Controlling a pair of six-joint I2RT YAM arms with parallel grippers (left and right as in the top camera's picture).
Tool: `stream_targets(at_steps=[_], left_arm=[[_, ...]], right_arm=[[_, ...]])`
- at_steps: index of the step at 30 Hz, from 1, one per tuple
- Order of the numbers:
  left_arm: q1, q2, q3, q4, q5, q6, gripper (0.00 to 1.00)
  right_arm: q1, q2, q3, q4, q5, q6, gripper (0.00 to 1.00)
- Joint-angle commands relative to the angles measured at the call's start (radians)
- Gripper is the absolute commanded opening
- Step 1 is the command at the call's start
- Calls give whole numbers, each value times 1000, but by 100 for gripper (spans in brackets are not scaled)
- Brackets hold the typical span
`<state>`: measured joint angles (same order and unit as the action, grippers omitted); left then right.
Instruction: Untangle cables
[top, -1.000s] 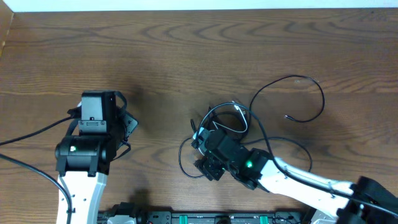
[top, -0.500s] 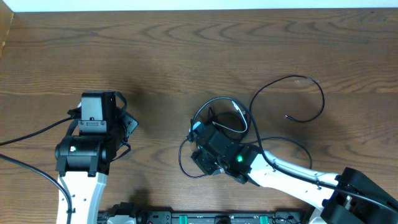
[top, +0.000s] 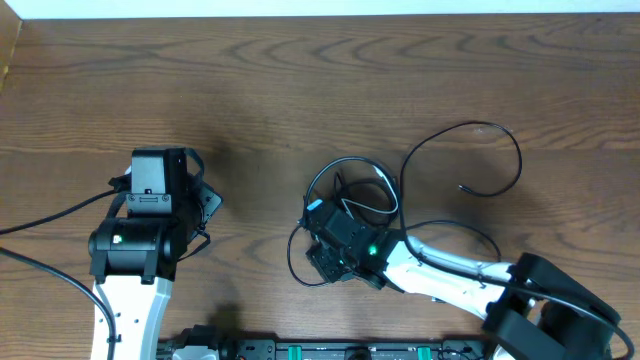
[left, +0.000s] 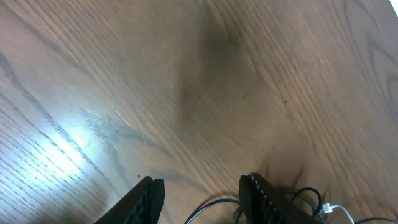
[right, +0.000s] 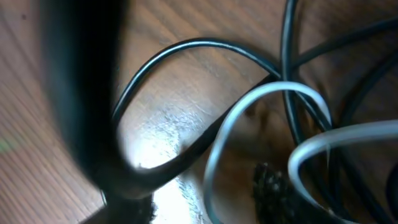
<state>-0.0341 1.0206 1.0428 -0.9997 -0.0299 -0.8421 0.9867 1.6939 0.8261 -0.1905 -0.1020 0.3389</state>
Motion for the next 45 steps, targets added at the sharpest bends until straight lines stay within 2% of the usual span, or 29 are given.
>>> stream_targets(at_steps=[1, 3, 4, 8, 10, 11, 16, 20, 22, 27, 32, 36, 39, 42, 45], left_arm=[[5, -3, 19, -6, -16, -9, 45], [5, -2, 19, -7, -16, -9, 45], [5, -2, 19, -7, -16, -9, 45], [5, -2, 19, -7, -16, -9, 45], [5, -2, 19, -7, -16, -9, 46], [5, -2, 19, -6, -16, -9, 57], [5, -2, 19, -6, -16, -10, 61], [5, -2, 19, -6, 1, -11, 67], [5, -2, 19, -5, 51, -18, 78], [5, -2, 19, 6, 257, -16, 90], [5, -2, 19, 8, 428, 41, 92], [-2, -2, 3, 40, 453, 108, 91], [-22, 8, -20, 79, 469, 108, 91], [-68, 35, -42, 135, 549, 105, 92], [-139, 70, -73, 211, 564, 56, 91]], right_arm=[[8, -4, 21, 8, -14, 19, 31], [8, -4, 26, 8, -37, 12, 8], [8, -5, 30, 8, -54, -1, 1], [7, -26, 69, -24, -69, -11, 1], [7, -76, 116, -94, -71, -15, 1], [7, -100, 135, -126, -70, -16, 1], [-17, -256, 235, -302, -69, -68, 1], [-68, -347, 249, -303, -92, -67, 1], [-103, -372, 249, -264, -118, -75, 1], [-148, -347, 249, -253, -1, -89, 1], [-185, -317, 249, -238, 37, -81, 1], [-201, -328, 250, -200, 36, -77, 1], [-221, -343, 259, -173, 27, -57, 1], [-229, -360, 259, -150, 13, -56, 1], [-229, -362, 259, -147, 14, -68, 1]])
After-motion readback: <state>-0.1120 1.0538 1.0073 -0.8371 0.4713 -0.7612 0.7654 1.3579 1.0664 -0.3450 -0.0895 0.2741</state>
